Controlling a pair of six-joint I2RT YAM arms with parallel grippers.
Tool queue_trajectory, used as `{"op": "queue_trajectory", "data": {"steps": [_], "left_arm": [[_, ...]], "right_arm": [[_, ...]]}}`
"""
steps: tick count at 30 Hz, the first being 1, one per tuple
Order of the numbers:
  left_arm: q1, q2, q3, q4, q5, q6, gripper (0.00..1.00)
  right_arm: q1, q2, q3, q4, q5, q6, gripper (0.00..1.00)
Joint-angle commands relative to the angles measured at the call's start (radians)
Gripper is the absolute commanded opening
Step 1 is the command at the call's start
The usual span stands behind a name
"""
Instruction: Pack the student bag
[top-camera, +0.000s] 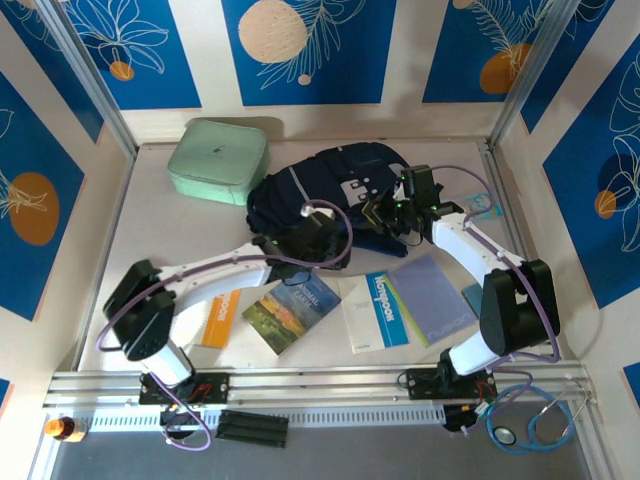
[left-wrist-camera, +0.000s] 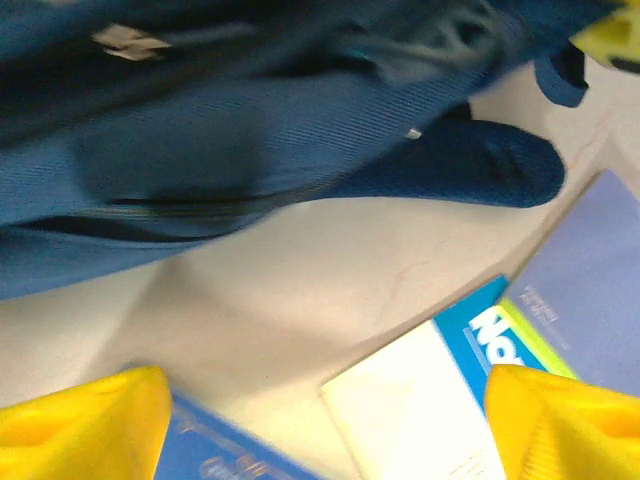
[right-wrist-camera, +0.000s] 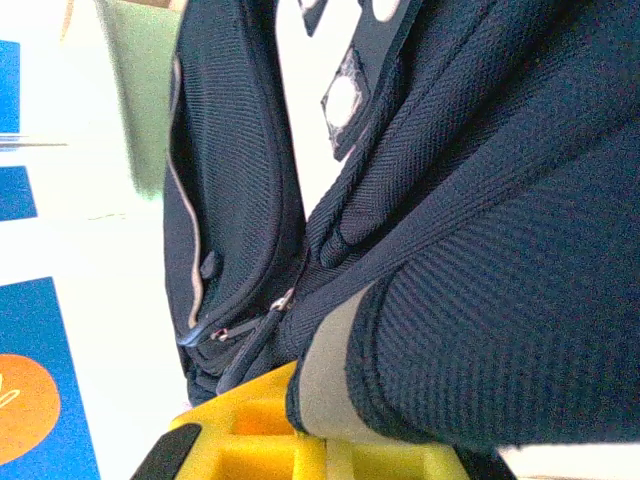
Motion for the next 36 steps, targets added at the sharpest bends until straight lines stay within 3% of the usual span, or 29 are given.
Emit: {"op": "queue_trajectory", "data": {"steps": [1, 6, 14, 21, 36], "left_arm": [[-0.007, 0.06, 0.05, 0.054, 0.002, 0.001, 0.75], [-0.006, 0.099, 0.08, 0.118, -0.01, -0.003, 0.68], [0.027, 0.122, 0.123, 0.136, -0.076, -0.04, 0.49], [0.051, 0.142, 0.158, 0.103, -0.045, -0.051, 0.43], [0.073, 0.173, 0.195, 0.132, -0.047, 0.07, 0.31]], "right_arm": [[0.016, -0.01, 0.062, 0.016, -0.1, 0.026, 0.04], [0.014, -0.007, 0.083, 0.001, -0.127, 0.042, 0.04], [0.007, -0.014, 0.103, -0.008, -0.155, 0.064, 0.04], [0.002, -0.011, 0.137, -0.015, -0.174, 0.069, 0.04], [0.004, -0.006, 0.137, 0.003, -0.206, 0.076, 0.04]]}}
